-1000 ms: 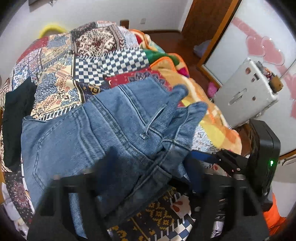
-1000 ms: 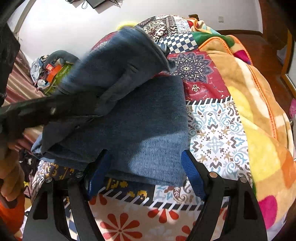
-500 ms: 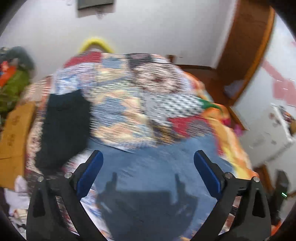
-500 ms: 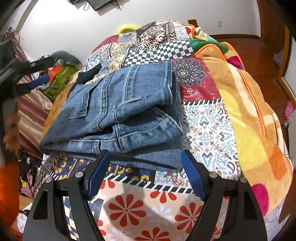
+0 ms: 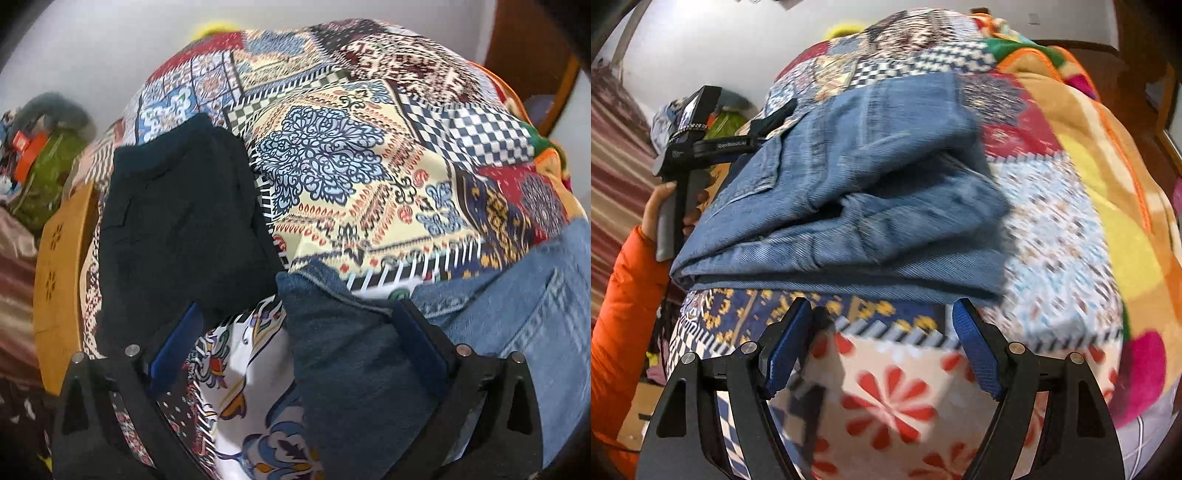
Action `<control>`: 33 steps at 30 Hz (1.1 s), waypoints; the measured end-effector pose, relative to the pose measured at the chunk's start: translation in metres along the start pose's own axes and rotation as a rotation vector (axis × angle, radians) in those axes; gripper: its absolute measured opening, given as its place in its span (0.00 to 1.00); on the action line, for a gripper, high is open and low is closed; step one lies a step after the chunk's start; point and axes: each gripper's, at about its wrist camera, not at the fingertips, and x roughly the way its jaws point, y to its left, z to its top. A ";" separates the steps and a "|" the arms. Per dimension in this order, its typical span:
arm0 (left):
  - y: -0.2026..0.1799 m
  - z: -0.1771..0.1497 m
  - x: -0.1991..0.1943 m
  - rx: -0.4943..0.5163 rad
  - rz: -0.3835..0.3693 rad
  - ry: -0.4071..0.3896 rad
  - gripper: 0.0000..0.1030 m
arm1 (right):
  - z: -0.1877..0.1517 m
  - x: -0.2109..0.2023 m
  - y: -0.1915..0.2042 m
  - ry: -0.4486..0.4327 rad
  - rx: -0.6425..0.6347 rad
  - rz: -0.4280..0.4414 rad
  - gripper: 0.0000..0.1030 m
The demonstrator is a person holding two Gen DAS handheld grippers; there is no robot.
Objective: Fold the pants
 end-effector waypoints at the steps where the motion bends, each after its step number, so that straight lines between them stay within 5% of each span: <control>1: 0.000 -0.005 -0.003 0.016 0.011 -0.011 1.00 | 0.004 0.004 0.005 0.006 -0.016 0.001 0.75; 10: 0.053 -0.075 -0.033 -0.037 0.048 -0.035 1.00 | 0.050 0.031 0.046 0.008 -0.161 -0.038 0.75; 18: 0.068 -0.151 -0.071 -0.149 -0.021 0.000 1.00 | 0.081 0.037 0.058 -0.078 -0.188 -0.099 0.74; 26: 0.036 -0.163 -0.099 -0.166 -0.093 -0.016 1.00 | 0.054 -0.015 0.061 -0.160 -0.215 -0.126 0.74; 33: 0.016 -0.157 -0.104 -0.162 -0.111 -0.057 1.00 | 0.029 -0.041 0.085 -0.190 -0.255 -0.035 0.74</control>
